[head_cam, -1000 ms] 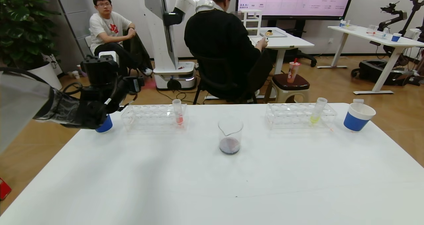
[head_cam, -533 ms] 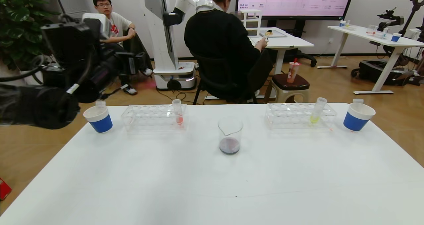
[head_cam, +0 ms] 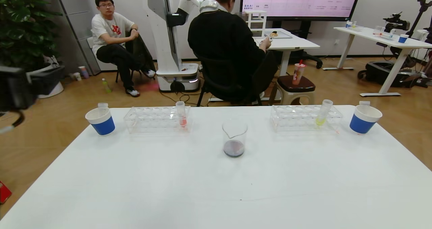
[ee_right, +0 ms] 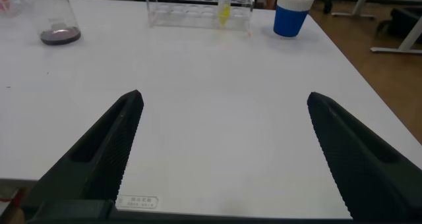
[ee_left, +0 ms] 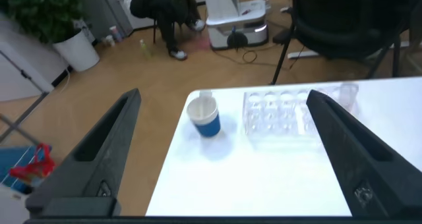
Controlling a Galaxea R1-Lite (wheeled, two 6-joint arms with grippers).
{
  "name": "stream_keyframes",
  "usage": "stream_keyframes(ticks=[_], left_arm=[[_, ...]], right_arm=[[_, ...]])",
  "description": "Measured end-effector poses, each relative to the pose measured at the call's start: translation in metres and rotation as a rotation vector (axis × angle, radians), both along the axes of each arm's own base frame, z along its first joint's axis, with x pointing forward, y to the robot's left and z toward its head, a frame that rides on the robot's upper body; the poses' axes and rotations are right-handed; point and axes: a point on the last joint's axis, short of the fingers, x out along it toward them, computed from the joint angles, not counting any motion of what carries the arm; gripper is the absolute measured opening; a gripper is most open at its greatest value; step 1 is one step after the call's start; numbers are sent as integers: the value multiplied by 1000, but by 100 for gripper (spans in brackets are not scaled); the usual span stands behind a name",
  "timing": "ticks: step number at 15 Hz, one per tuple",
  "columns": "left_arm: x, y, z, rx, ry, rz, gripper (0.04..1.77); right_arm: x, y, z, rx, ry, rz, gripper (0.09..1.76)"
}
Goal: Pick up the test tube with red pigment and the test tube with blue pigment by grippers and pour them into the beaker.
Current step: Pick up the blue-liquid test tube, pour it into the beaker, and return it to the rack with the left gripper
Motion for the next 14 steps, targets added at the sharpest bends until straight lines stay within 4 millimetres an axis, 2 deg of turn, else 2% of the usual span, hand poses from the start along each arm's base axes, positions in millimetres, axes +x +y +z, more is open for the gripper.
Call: stream_keyframes(ticks=[4, 6, 8, 11, 14], left_arm=[[-106, 21, -17, 14, 54, 32, 175], [-145, 28, -29, 13, 29, 32, 175], [-172, 32, -43, 15, 9, 52, 175], [-199, 28, -60, 18, -57, 42, 175], [-225, 22, -78, 19, -162, -46, 175]], right_arm=[[0, 0, 0, 0, 0, 0, 174], [0, 0, 0, 0, 0, 0, 174], [0, 0, 0, 0, 0, 0, 174], [0, 0, 0, 0, 0, -1, 174], [0, 0, 0, 0, 0, 0, 174]])
